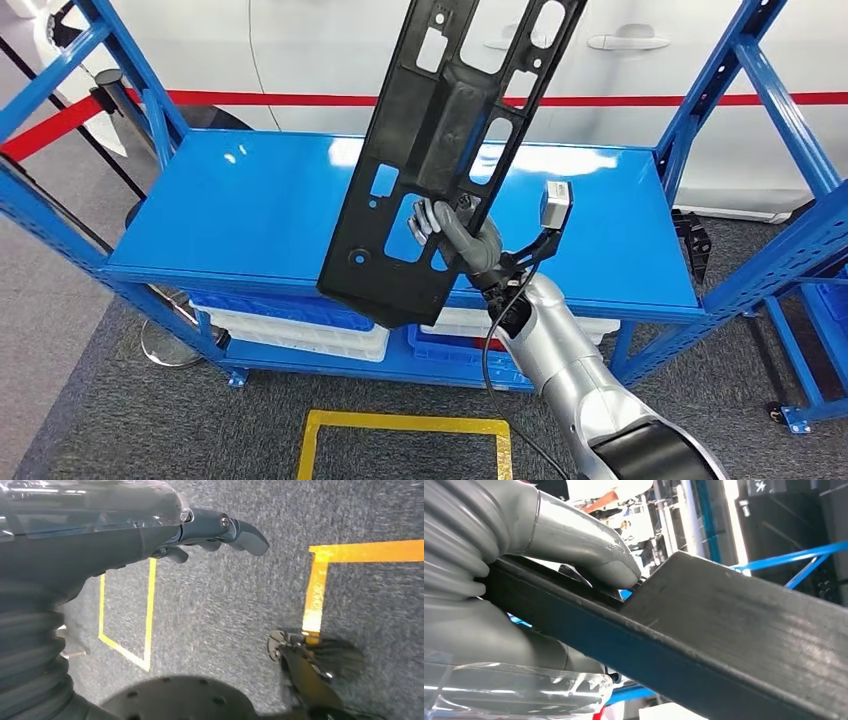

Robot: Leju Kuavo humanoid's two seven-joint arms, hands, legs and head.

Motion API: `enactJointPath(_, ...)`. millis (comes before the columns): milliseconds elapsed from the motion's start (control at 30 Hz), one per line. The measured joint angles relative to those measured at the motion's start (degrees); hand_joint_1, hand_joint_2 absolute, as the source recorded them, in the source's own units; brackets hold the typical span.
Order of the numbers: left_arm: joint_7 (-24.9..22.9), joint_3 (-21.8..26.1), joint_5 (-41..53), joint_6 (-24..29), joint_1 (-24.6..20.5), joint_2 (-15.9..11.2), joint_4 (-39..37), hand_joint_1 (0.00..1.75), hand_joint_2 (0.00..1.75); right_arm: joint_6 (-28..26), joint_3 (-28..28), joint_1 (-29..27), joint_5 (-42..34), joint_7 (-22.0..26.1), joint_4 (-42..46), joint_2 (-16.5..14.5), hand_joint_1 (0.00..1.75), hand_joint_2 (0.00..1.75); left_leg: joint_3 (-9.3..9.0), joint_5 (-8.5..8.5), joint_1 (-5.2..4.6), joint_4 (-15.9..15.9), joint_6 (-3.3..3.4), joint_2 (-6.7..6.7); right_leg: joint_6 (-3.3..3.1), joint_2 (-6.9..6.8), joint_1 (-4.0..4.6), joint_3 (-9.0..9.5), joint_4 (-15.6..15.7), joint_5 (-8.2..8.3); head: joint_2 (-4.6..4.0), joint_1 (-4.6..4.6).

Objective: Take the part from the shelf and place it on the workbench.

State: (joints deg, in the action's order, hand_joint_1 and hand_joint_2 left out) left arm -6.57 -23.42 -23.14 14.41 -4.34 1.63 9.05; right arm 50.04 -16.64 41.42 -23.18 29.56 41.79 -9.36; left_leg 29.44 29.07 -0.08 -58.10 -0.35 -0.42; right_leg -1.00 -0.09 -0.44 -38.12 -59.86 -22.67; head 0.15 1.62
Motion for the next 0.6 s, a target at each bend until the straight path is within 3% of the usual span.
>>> enactJointPath(100,0.0,0.0,0.0,0.0,0.0,0.1,0.0,0.00,1.75,0.0,0.0,-0.6,-0.1,0.0,0.6,-0.1,1.75,1.75,0.38,-0.95,-0.16,0.4,0.65,0.10,1.12,0.00,-0.17,-0.12,0.2,0.63,0.00,-0.01)
enactJointPath(133,0.0,0.0,0.1,0.0,0.0,0.1,0.0,0.00,1.75,0.0,0.0,-0.8,-0.1,0.0,0.8,-0.2,1.75,1.75,0.57,-1.56,-0.01,0.7,0.98,0.21,1.40,0.03,-0.17,-0.39,-0.2,-0.08,0.00,-0.03)
enactJointPath(200,0.0,0.0,0.3,0.0,0.0,0.3,0.0,0.00,1.75,0.0,0.0,-1.7,-0.4,-0.1,1.3,-0.1,1.75,1.75,1.49,-2.95,0.33,1.2,1.68,0.50,1.88,0.10,-0.29,-1.95,-4.4,-4.47,-0.01,-0.23)
enactJointPath(267,-0.3,0.0,0.7,0.0,0.0,0.3,0.0,0.00,1.75,-0.1,0.0,-3.0,-0.7,-0.1,2.0,-0.1,1.75,1.75,2.88,-3.87,0.27,1.1,1.97,0.56,2.24,0.09,-0.44,-3.83,-11.5,-9.46,-0.01,-0.41)
enactJointPath(300,-0.4,0.0,0.9,-0.1,0.0,0.3,0.0,0.00,1.75,-0.1,0.0,-3.9,-0.8,-0.1,2.5,0.0,1.75,1.75,3.58,-4.27,0.25,1.0,1.94,0.58,2.39,0.09,-0.47,-4.05,-14.0,-10.28,0.00,-0.41)
enactJointPath(333,-0.6,0.0,1.0,-0.1,0.0,0.3,0.0,0.00,1.75,-0.1,0.0,-4.9,-0.9,0.0,3.1,0.1,1.75,1.75,4.26,-4.62,0.25,0.8,1.89,0.57,2.48,0.09,-0.47,-3.47,-14.8,-9.91,-0.01,-0.41)
enactJointPath(400,-0.7,0.0,1.3,-0.2,0.0,0.4,0.0,0.00,1.75,0.5,0.0,-7.0,-1.0,0.4,5.0,0.3,1.75,1.75,5.60,-5.13,0.28,0.1,1.66,0.55,2.47,0.07,-0.49,0.44,-10.7,-7.18,-0.01,-0.42)
enactJointPath(467,-0.8,-0.1,1.6,-0.3,0.0,0.5,0.0,0.00,1.75,2.8,0.0,-9.1,-1.2,1.3,8.3,0.5,1.75,1.75,6.74,-5.41,0.15,-0.8,1.27,0.53,2.08,0.10,-0.33,5.13,-3.8,-6.36,0.00,-0.39)
enactJointPath(500,-0.9,-0.2,1.6,-0.4,0.0,0.5,0.0,0.00,1.75,4.3,0.0,-10.3,-1.4,1.8,10.6,0.5,1.75,1.75,7.11,-5.61,0.07,-1.1,0.99,0.51,1.79,0.13,-0.22,6.41,-1.5,-6.53,0.00,-0.39)
enactJointPath(600,-1.1,-0.4,1.6,-0.5,0.1,0.4,0.0,0.00,1.75,7.9,0.0,-13.9,-1.9,2.5,17.4,0.6,1.75,1.75,7.57,-6.26,0.06,-1.3,-0.10,0.42,0.54,0.13,-0.07,6.38,-0.2,-6.31,0.00,-0.37)
